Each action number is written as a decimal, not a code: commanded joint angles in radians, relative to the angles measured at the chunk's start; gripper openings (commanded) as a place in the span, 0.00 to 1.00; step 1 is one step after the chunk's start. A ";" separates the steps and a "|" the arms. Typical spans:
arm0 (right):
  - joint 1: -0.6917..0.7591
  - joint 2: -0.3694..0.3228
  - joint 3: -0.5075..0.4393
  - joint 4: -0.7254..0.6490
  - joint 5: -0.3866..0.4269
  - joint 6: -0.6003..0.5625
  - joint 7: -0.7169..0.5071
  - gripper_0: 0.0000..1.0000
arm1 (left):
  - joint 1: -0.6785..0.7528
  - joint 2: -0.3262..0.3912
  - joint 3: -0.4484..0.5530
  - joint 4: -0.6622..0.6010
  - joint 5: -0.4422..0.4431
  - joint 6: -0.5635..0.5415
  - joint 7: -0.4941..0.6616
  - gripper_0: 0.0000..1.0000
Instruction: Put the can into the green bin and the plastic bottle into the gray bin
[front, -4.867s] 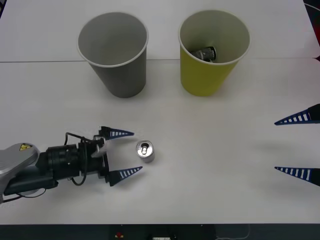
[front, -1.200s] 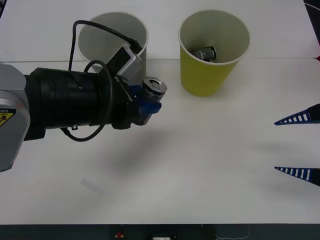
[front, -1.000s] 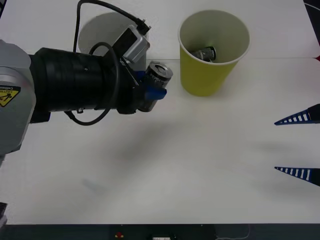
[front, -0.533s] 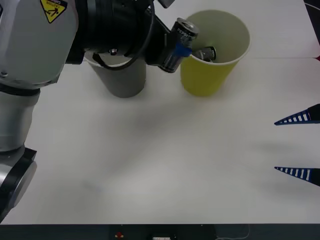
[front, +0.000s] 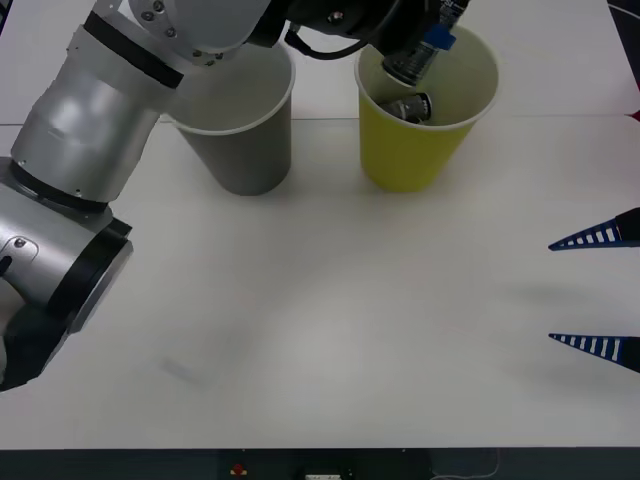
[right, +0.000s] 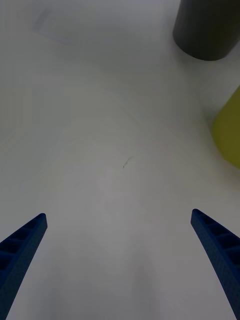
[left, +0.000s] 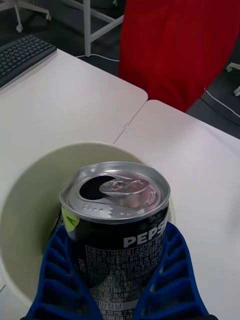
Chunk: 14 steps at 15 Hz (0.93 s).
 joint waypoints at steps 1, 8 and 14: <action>0.000 0.000 0.000 0.000 0.000 0.000 0.000 1.00 | -0.037 -0.014 -0.078 0.093 -0.018 0.097 -0.018 0.00; 0.000 0.000 0.000 0.000 0.000 0.000 0.000 1.00 | -0.035 -0.015 -0.154 0.114 -0.092 0.144 -0.029 0.67; 0.000 0.000 0.000 0.000 0.000 0.000 0.000 1.00 | -0.035 -0.017 -0.153 0.108 -0.065 0.144 -0.082 1.00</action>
